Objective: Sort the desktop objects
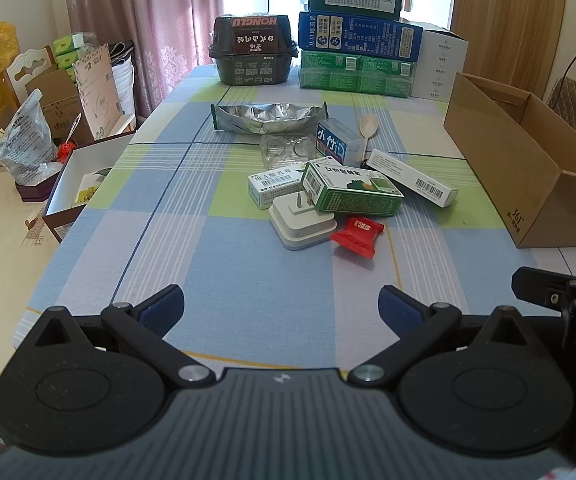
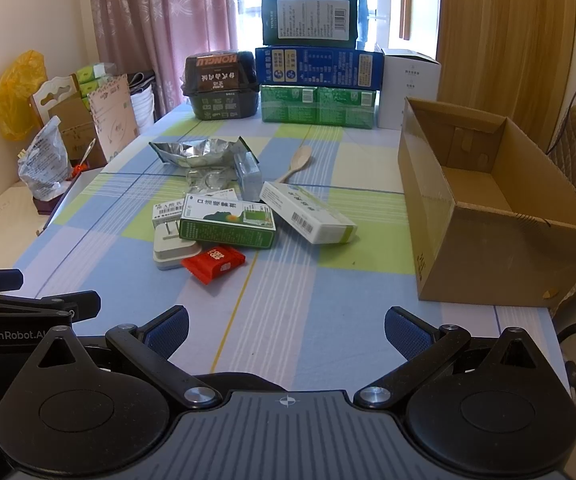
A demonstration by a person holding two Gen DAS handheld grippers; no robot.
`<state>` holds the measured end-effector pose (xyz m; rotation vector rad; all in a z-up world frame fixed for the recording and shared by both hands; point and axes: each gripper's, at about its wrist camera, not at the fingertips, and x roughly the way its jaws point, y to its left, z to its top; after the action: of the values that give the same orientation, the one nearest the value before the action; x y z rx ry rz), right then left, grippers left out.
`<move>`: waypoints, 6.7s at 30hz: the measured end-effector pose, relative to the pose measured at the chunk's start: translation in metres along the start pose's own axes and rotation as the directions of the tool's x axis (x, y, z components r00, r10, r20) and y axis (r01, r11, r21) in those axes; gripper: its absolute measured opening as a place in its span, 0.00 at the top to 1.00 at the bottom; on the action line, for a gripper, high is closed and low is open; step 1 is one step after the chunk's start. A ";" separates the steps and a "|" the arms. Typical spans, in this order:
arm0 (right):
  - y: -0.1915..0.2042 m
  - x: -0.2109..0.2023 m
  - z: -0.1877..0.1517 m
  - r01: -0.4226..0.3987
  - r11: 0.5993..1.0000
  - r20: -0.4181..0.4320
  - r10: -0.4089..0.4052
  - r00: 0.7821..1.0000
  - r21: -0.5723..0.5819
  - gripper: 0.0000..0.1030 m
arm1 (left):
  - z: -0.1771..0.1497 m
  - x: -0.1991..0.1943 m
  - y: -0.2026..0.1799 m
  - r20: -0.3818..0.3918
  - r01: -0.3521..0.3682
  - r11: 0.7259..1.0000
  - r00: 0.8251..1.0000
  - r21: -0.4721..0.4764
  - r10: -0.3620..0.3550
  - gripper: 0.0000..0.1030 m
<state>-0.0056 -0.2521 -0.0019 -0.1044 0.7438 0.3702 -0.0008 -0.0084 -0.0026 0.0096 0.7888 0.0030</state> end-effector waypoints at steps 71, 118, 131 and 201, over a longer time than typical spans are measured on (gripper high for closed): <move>0.028 0.179 0.055 -0.476 0.806 -0.309 0.380 0.872 -0.351 0.16 | 0.068 0.149 0.037 -0.186 0.400 0.739 0.915 0.542 -0.359 0.23; 0.030 0.196 0.049 -0.545 0.726 -0.414 0.381 0.827 -0.419 0.28 | 0.054 0.170 0.037 -0.324 0.496 0.634 0.868 0.593 -0.376 0.41; 0.037 0.215 0.051 -0.567 0.710 -0.464 0.370 0.805 -0.418 0.52 | 0.062 0.177 0.032 -0.321 0.521 0.641 0.853 0.563 -0.411 0.28; -0.262 0.061 0.114 0.094 0.993 -0.117 -0.101 0.988 -0.067 0.63 | 0.171 0.110 -0.318 -0.147 0.491 0.698 0.858 0.521 -0.493 0.24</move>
<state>0.2044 -0.4525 0.0307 -0.2214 0.8433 0.2949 0.1979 -0.3270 0.0371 0.3420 0.7457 -0.7442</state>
